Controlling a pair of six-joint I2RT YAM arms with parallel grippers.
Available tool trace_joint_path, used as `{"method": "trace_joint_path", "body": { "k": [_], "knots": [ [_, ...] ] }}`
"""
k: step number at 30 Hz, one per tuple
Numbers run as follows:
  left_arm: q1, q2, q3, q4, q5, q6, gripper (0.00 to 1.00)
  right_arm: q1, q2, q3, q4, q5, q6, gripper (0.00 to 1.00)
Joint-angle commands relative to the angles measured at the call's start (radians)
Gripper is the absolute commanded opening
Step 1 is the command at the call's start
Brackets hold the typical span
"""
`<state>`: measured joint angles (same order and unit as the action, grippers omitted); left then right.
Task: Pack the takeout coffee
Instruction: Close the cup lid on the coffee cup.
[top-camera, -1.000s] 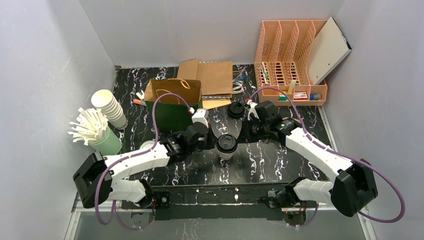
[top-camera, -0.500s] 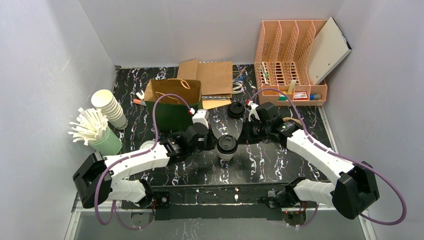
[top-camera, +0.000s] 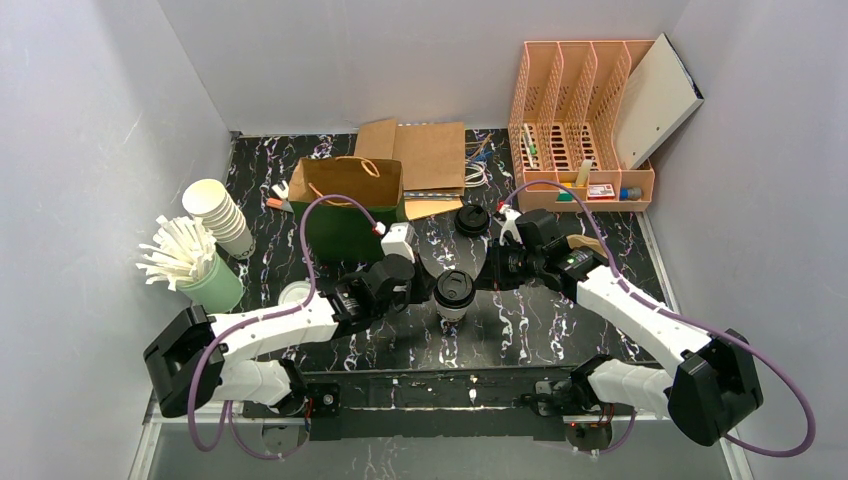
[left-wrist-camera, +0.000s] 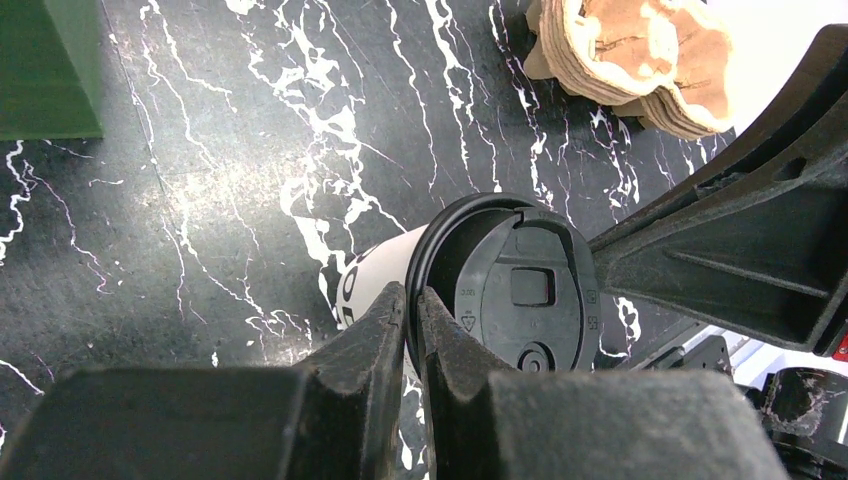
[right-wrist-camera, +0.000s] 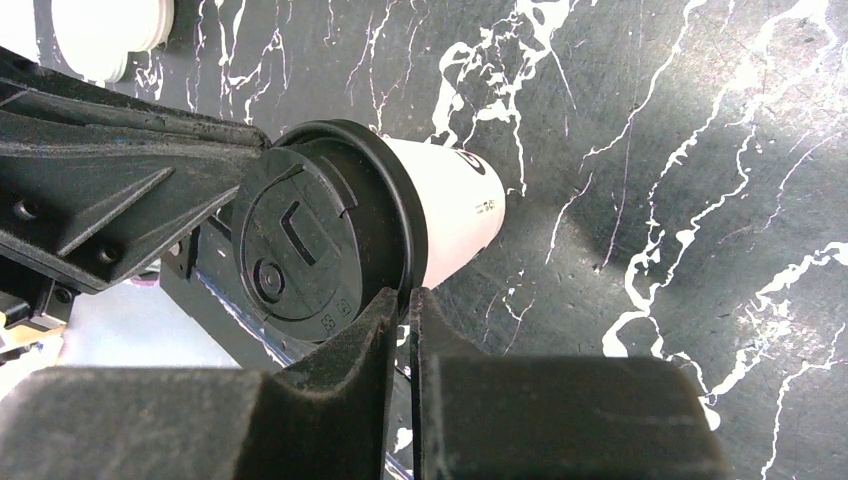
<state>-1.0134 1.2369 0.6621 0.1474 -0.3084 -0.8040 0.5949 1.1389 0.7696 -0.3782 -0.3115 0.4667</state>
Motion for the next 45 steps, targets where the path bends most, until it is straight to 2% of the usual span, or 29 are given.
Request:
{"method": "trace_joint_path", "body": {
  "k": [1, 20, 28, 37, 41, 45],
  "knots": [
    [-0.026, 0.047, -0.033, -0.105, -0.018, 0.011, 0.08, 0.005, 0.036, -0.049, -0.073, 0.018, -0.032, 0.18],
    [-0.027, 0.110, 0.226, -0.253, -0.088, 0.148, 0.10, 0.008, -0.003, 0.099, -0.165, 0.034, -0.040, 0.20],
    [-0.027, 0.098, 0.276, -0.278, -0.091, 0.171, 0.15, 0.008, 0.004, 0.122, -0.180, 0.040, -0.042, 0.22],
    [-0.027, 0.052, 0.280, -0.296, -0.036, 0.147, 0.20, 0.008, -0.012, 0.151, -0.197, 0.059, -0.053, 0.30],
    [-0.027, -0.017, 0.242, -0.296, 0.011, 0.096, 0.29, 0.008, -0.012, 0.144, -0.188, 0.031, -0.037, 0.40],
    [-0.027, -0.086, 0.203, -0.302, 0.027, 0.085, 0.36, 0.008, -0.043, 0.110, -0.165, 0.014, 0.010, 0.44]
  ]
}}
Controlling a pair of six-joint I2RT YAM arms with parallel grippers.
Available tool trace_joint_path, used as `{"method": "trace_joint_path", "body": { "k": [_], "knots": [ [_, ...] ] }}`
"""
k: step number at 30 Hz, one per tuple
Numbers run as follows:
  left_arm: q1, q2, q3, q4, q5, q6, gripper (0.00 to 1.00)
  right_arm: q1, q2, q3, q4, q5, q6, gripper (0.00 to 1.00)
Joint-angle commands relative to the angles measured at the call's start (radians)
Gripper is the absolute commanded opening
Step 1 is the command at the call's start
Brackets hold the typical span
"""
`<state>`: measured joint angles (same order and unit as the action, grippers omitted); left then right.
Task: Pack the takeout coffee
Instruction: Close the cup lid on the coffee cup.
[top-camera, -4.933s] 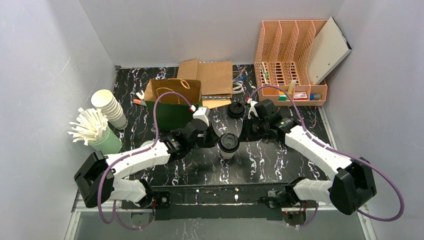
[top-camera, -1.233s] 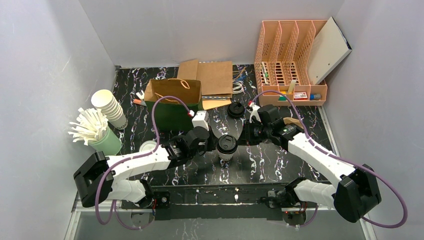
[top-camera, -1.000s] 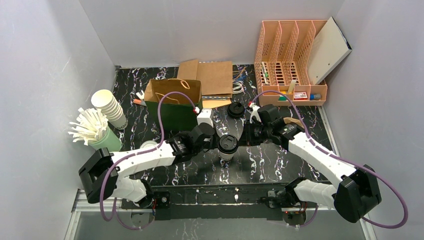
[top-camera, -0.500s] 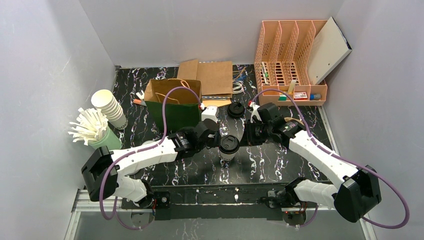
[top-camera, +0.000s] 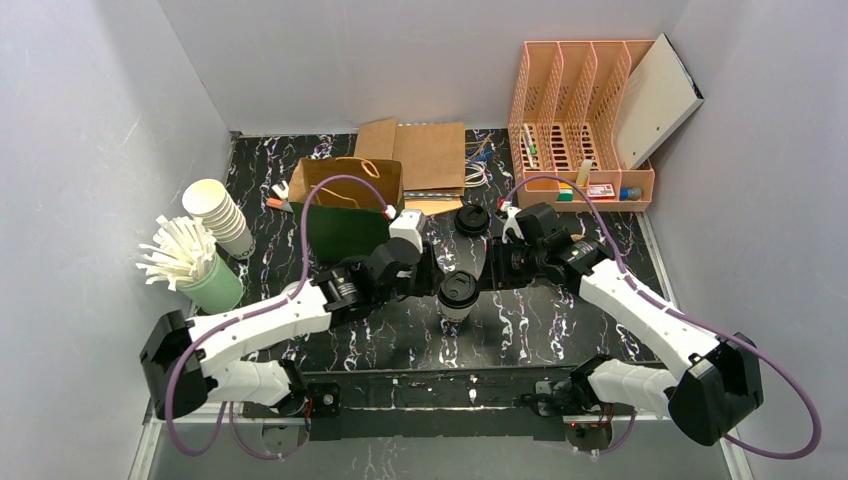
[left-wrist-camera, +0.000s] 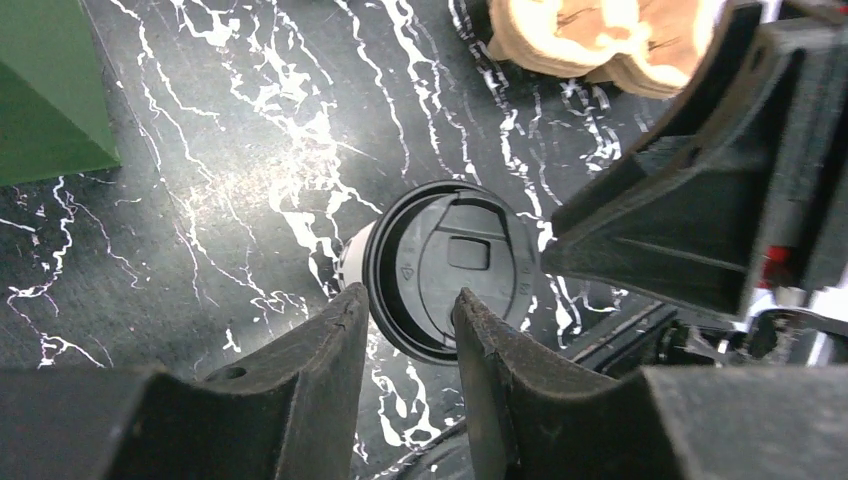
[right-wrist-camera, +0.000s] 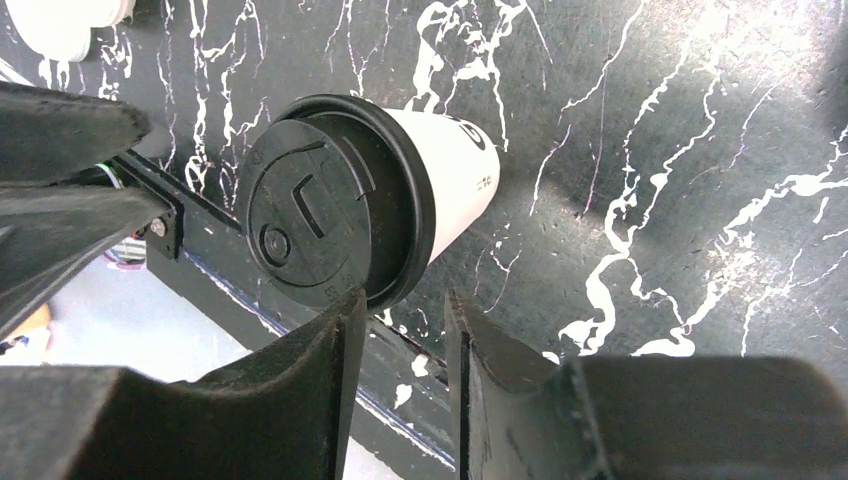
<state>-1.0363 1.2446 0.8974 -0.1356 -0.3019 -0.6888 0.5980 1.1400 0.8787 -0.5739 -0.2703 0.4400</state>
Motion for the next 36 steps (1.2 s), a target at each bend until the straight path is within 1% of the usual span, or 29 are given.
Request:
{"method": "trace_joint_path", "body": {
  "k": [1, 4, 8, 11, 13, 15, 18, 21, 24, 28, 32, 36],
  "knots": [
    [-0.004, -0.104, -0.035, -0.026, 0.021, -0.028, 0.37, 0.005, -0.059, -0.010, 0.043, -0.031, 0.048, 0.45],
    [-0.004, -0.114, -0.035, -0.041, 0.046, -0.019, 0.37, 0.004, -0.092, -0.027, 0.058, -0.038, 0.074, 0.50],
    [-0.004, -0.120, -0.050, -0.024, 0.091, -0.025, 0.39, 0.005, -0.114, -0.043, 0.049, -0.052, 0.110, 0.52],
    [-0.004, -0.128, -0.071, 0.003, 0.085, -0.019, 0.47, 0.005, -0.164, -0.091, 0.063, -0.050, 0.180, 0.57],
    [-0.004, -0.126, -0.070, 0.018, 0.085, 0.005, 0.55, 0.005, -0.215, -0.155, 0.112, -0.047, 0.260, 0.58],
    [-0.004, -0.115, -0.059, 0.030, 0.088, 0.045, 0.59, 0.005, -0.265, -0.200, 0.145, -0.041, 0.319, 0.58],
    [0.000, -0.082, -0.025, 0.021, 0.083, 0.095, 0.60, 0.005, -0.294, -0.233, 0.155, -0.032, 0.395, 0.60],
    [0.016, -0.055, -0.002, 0.017, 0.093, 0.122, 0.51, 0.005, -0.323, -0.266, 0.176, -0.040, 0.473, 0.61],
    [0.043, -0.039, 0.001, 0.037, 0.131, 0.138, 0.50, 0.005, -0.355, -0.322, 0.224, -0.062, 0.566, 0.61],
    [0.058, -0.018, 0.015, 0.058, 0.171, 0.166, 0.58, 0.005, -0.391, -0.383, 0.265, -0.074, 0.672, 0.65],
    [0.067, 0.007, 0.028, 0.067, 0.200, 0.195, 0.67, 0.006, -0.438, -0.447, 0.321, -0.075, 0.770, 0.66],
    [0.078, 0.031, 0.038, 0.075, 0.217, 0.207, 0.69, 0.007, -0.432, -0.494, 0.387, -0.099, 0.812, 0.64]
  ]
}}
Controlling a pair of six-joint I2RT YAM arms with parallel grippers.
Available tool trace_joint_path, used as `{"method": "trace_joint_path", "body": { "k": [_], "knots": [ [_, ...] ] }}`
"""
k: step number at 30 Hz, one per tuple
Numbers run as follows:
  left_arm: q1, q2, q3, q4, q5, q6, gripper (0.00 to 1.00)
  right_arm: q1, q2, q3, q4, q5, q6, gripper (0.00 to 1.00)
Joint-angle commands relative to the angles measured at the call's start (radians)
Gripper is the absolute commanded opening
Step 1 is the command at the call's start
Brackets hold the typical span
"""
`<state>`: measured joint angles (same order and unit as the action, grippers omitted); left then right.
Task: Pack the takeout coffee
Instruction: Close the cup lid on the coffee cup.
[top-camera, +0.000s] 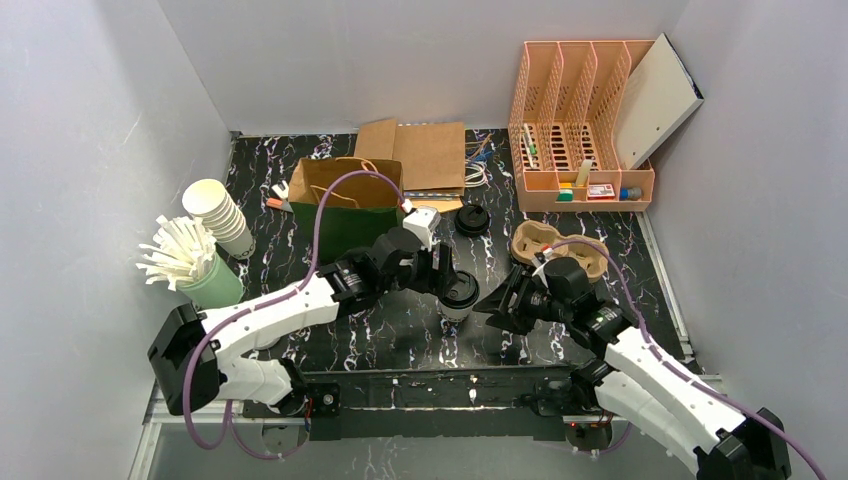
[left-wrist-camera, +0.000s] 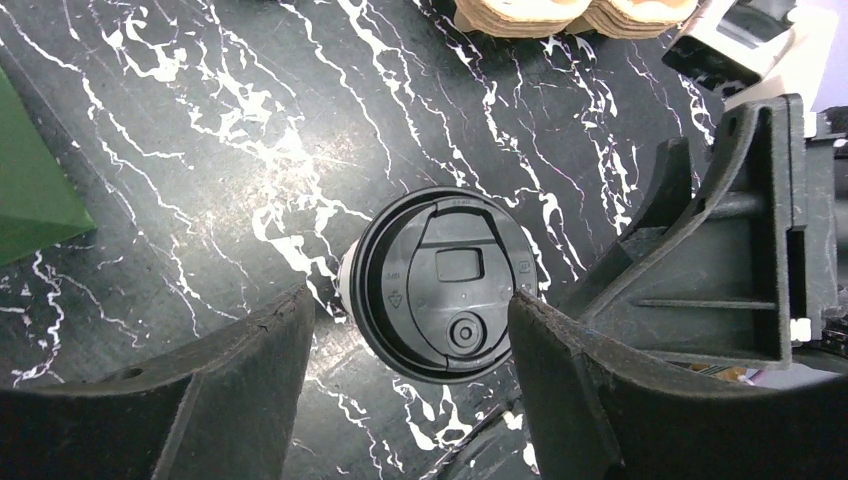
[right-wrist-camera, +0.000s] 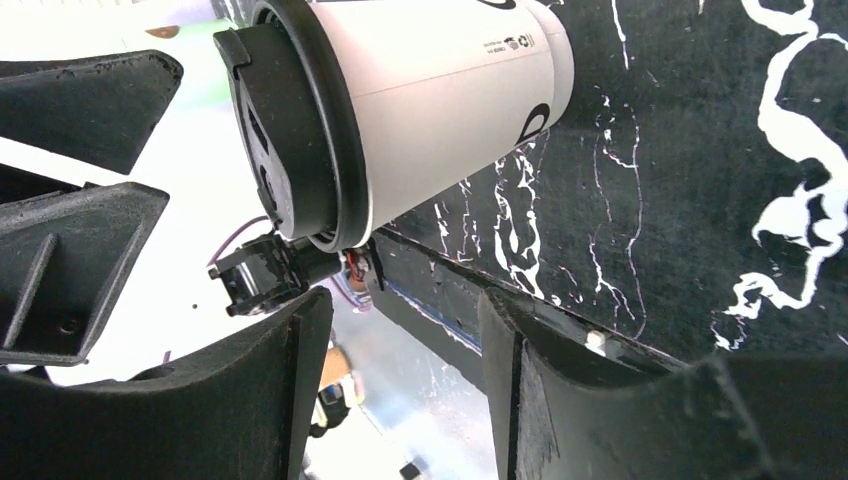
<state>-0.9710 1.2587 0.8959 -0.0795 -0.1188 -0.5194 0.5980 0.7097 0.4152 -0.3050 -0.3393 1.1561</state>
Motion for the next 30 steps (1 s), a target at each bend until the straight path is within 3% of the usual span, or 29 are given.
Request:
{"method": "trace_joint_path", "body": {
  "k": [1, 14, 21, 30],
  "knots": [
    [0.017, 0.023, 0.042, 0.019, 0.038, 0.039, 0.69, 0.006, 0.008, -0.040, 0.136, -0.040, 0.102, 0.63],
    [0.038, 0.083, 0.050, 0.036, 0.106, 0.059, 0.68, 0.016, 0.087, -0.037, 0.242, -0.053, 0.129, 0.61],
    [0.038, 0.102, 0.048, 0.046, 0.150, 0.067, 0.61, 0.015, 0.098, -0.057, 0.274, -0.046, 0.143, 0.57],
    [0.038, 0.116, 0.052, 0.029, 0.156, 0.084, 0.62, 0.015, 0.104, -0.078, 0.274, -0.033, 0.149, 0.53]
  ]
}}
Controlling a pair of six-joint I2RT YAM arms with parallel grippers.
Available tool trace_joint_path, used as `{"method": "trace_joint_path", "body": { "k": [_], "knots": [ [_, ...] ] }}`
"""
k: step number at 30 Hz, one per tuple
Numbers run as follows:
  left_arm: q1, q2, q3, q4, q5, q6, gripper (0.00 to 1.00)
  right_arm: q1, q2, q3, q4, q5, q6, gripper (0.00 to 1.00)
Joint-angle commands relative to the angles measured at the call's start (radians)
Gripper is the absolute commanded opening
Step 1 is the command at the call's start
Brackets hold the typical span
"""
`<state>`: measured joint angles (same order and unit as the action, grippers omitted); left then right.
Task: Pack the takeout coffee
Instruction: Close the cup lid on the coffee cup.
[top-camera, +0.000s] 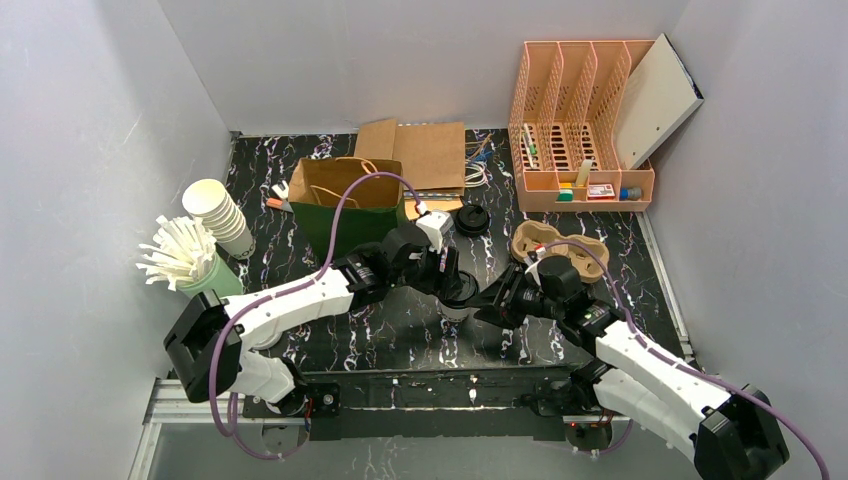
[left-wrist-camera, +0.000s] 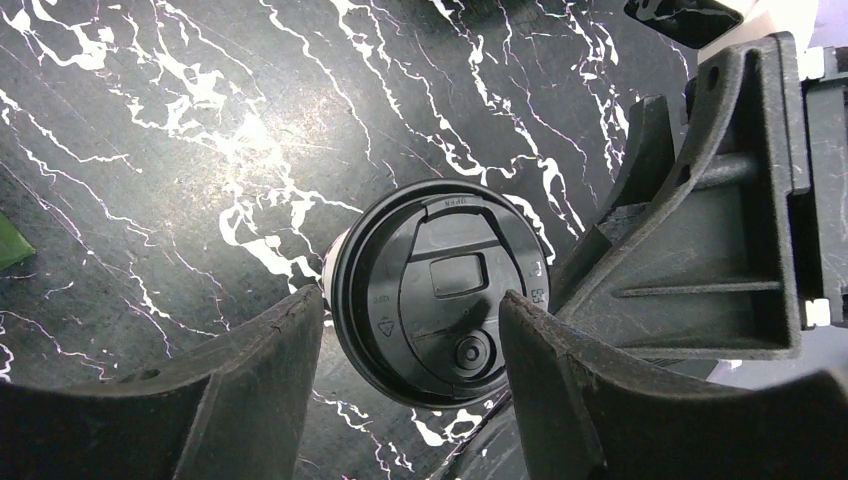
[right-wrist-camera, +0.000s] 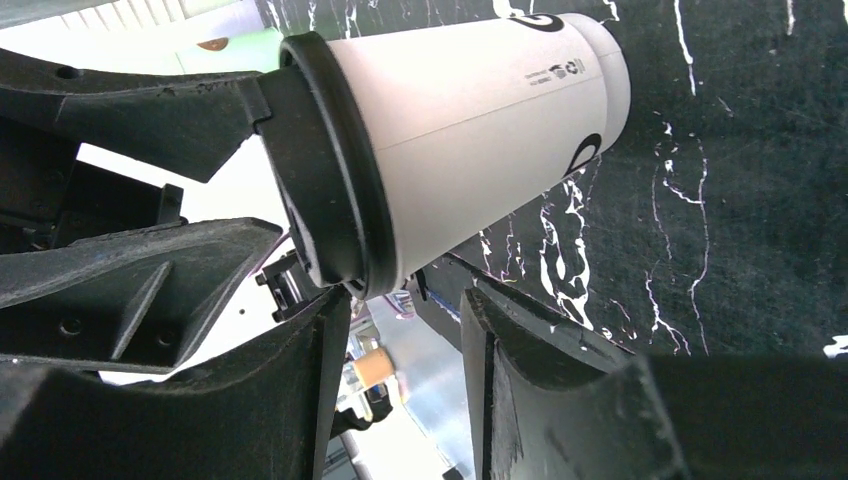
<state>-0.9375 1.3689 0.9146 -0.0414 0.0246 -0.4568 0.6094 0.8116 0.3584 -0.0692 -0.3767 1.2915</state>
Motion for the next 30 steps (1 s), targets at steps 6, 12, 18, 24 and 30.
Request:
{"method": "trace_joint_path", "body": {
  "k": [6, 12, 18, 24, 30],
  "knots": [
    [0.005, 0.014, 0.023, -0.009, 0.010, 0.029, 0.61, 0.004, 0.005, -0.049, 0.046, 0.013, 0.019, 0.49],
    [0.005, 0.027, 0.005, -0.004, 0.010, 0.031, 0.57, 0.004, 0.013, -0.059, 0.048, 0.019, 0.016, 0.46],
    [0.005, 0.031, -0.025, 0.011, 0.012, 0.028, 0.56, 0.004, 0.031, -0.073, 0.062, 0.023, 0.027, 0.38],
    [0.005, 0.020, -0.059, 0.025, 0.014, 0.021, 0.55, 0.004, 0.038, -0.093, 0.111, 0.040, 0.038, 0.33],
    [0.005, 0.018, -0.078, 0.029, 0.017, 0.018, 0.55, 0.004, 0.055, -0.105, 0.124, 0.046, 0.037, 0.28]
  ]
}}
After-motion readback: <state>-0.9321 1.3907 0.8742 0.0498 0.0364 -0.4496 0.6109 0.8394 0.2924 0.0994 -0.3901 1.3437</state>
